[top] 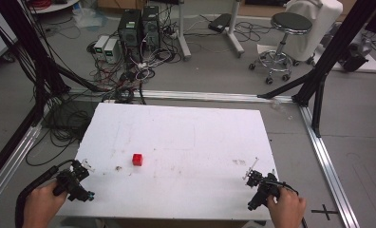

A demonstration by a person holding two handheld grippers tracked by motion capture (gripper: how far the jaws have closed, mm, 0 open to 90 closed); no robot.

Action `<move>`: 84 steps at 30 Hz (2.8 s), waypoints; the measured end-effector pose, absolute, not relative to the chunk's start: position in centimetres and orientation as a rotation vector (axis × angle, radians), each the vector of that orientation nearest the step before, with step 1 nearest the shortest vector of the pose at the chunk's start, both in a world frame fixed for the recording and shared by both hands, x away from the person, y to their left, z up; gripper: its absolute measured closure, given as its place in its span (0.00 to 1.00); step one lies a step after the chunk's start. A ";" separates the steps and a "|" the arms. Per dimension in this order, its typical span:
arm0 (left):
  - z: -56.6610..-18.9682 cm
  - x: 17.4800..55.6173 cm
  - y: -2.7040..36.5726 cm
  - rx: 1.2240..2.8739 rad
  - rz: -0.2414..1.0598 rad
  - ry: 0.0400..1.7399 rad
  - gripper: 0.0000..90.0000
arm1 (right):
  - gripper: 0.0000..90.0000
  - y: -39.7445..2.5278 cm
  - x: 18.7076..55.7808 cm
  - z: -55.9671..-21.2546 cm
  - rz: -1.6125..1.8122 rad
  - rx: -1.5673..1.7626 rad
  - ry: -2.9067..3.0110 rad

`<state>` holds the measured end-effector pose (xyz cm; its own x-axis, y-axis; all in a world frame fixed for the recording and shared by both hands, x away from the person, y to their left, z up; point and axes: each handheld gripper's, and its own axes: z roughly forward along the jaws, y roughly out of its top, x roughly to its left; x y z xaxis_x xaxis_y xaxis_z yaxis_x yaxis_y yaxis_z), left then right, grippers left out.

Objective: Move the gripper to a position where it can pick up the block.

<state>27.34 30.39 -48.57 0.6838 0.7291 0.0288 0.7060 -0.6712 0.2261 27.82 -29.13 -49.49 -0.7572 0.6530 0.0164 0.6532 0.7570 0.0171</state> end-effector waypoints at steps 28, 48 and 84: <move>-48.9 28.7 30.0 2.757 0.146 1.019 0.24 | 0.10 -30.0 27.6 -49.4 -0.061 -1.128 -2.923; -46.8 32.4 28.8 2.988 0.140 0.611 0.24 | 0.10 -29.8 27.7 -49.5 -0.061 -1.115 -2.929; -43.0 37.8 22.7 3.090 0.163 0.158 0.24 | 0.10 -29.7 27.6 -49.5 -0.071 -1.116 -2.936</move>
<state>37.83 22.70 -42.99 0.9893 0.1038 0.1025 0.0993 -0.9939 0.0481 27.62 -29.67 -49.47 -0.7476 0.6639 0.0157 0.6639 0.7466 0.0421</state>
